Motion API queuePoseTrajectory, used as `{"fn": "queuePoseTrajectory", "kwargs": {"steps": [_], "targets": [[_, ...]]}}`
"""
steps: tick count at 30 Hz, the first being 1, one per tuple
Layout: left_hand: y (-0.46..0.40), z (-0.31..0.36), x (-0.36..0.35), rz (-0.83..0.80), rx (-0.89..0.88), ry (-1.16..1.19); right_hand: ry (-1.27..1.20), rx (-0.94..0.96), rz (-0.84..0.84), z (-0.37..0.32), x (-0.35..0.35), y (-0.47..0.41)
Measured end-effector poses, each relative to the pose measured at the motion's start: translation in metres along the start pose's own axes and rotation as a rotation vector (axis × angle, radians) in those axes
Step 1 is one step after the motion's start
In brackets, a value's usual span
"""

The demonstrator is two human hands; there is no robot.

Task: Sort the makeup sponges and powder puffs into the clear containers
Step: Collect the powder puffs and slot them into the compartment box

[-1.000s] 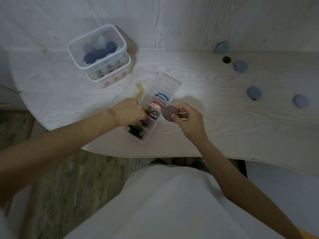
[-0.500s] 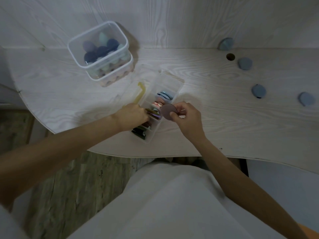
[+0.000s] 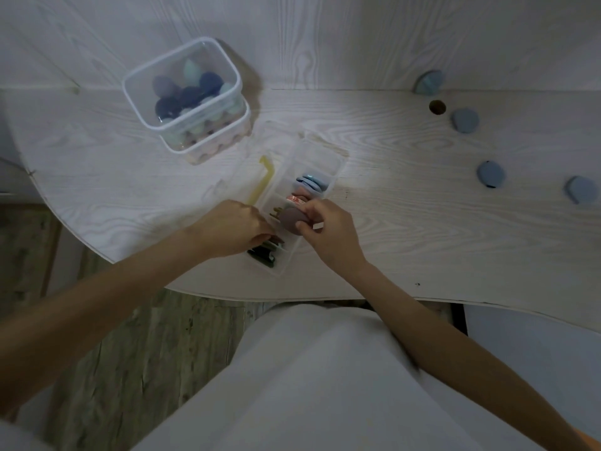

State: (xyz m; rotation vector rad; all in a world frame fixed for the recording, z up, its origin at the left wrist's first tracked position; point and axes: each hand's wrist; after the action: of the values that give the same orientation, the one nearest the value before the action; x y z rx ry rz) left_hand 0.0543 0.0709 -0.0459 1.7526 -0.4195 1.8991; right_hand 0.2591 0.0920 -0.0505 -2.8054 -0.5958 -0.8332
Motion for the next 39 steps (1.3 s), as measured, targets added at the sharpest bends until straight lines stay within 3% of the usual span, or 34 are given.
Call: {"fn": "queuePoseTrajectory", "kwargs": {"steps": [5,13,24,28,32,35,39], "targets": [[0.011,0.007,0.001,0.123,0.015,0.037,0.104,0.071,-0.039,-0.001,-0.012,-0.001],[0.014,0.011,0.001,0.146,0.071,0.019,0.556,0.364,0.004,0.003,-0.037,-0.007],[0.014,0.018,-0.007,0.109,0.166,0.107,0.551,0.385,0.023,0.013,-0.043,-0.005],[0.007,0.028,0.007,0.189,0.269,0.149,0.441,0.437,-0.106,0.015,-0.026,-0.006],[-0.023,0.063,0.026,0.453,0.409,0.277,0.175,0.315,-0.207,0.01,0.04,-0.003],[-0.067,0.098,0.033,0.606,0.495,0.571,0.223,0.147,-0.208,0.027,0.106,0.01],[-0.154,0.129,0.039,0.523,0.268,0.683,0.402,-0.083,-0.095,0.084,0.19,0.032]]}}
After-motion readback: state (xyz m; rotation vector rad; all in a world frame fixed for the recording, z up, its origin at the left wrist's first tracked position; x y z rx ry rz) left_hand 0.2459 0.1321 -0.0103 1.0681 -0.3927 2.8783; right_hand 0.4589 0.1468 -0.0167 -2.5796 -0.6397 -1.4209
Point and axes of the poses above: each hand's wrist, its own y-axis away from the middle knuckle, its own x-axis out of the back of the hand, z = x × y, and after that the axes turned 4 degrees about x, right-handed
